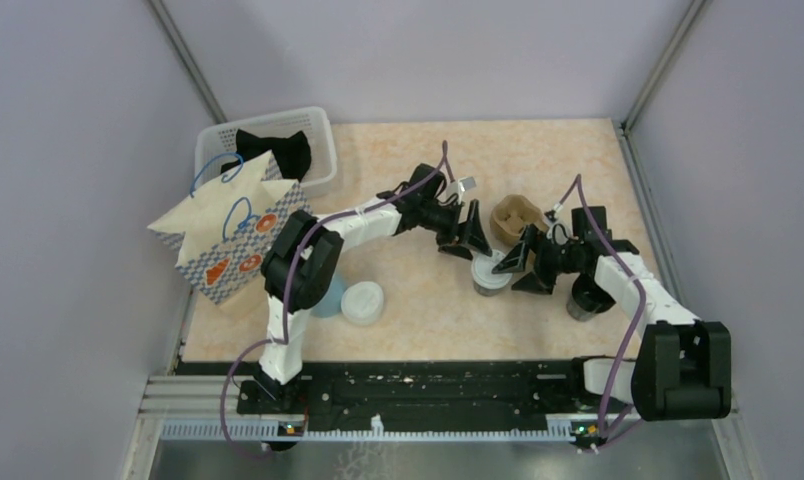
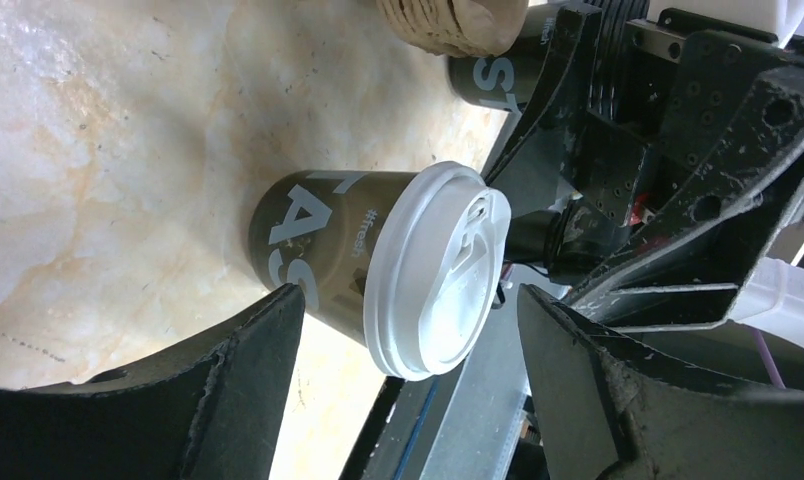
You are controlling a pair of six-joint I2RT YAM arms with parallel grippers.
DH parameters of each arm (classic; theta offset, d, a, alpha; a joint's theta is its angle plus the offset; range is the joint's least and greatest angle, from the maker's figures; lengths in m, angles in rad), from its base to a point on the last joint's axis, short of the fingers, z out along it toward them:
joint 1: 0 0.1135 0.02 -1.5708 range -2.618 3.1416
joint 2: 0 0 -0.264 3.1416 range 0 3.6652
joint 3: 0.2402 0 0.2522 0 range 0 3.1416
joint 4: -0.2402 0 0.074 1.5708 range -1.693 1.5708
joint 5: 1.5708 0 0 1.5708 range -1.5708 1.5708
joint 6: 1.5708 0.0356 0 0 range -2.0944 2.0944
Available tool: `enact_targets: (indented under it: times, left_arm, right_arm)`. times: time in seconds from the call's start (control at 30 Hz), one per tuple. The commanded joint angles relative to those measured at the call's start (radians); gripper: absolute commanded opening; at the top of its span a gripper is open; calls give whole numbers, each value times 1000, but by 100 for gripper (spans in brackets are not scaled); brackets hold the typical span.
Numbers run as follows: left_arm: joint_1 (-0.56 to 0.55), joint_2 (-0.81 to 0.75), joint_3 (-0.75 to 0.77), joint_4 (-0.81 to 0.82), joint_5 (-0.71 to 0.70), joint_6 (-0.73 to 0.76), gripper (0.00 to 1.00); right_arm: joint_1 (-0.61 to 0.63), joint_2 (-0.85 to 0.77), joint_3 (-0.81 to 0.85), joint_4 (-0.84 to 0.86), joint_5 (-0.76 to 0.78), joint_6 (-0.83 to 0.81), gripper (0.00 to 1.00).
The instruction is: Pack the takeout coffee
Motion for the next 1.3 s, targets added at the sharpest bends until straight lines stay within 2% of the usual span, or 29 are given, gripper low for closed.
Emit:
enact_targets:
  times: [0.0, 0.17, 0.33, 0.57, 0.67, 0.77, 0.97, 1.17, 1.27]
  left_arm:
    - [1, -45, -55, 135, 34, -58, 82]
    - [-6, -91, -163, 221, 56, -111, 74]
    - [-16, -164, -247, 252, 52, -121, 72]
    - [-52, -199, -283, 253, 72, -133, 75]
    - [-64, -218, -281, 167, 31, -119, 77]
    - [-53, -260, -295, 80, -10, -73, 83]
    - [-28, -289, -278, -22, -29, 6, 87]
    - [6, -229, -231, 93, 67, -87, 82]
    - [-6, -184, -207, 157, 117, -125, 84]
  right_arm:
    - [1, 25, 34, 76, -2, 43, 72]
    - [6, 120, 103, 72, 40, -5, 63]
    - [58, 248, 198, 75, 19, -48, 60]
    - [75, 353, 279, 66, -25, -64, 61]
    - [76, 382, 348, -12, 18, -117, 66]
    - [76, 372, 404, -86, 53, -166, 75]
    - [61, 314, 405, -187, 115, -216, 84]
    - [-1, 189, 291, -162, 16, -187, 84]
    - [-29, 156, 252, -155, -2, -178, 84]
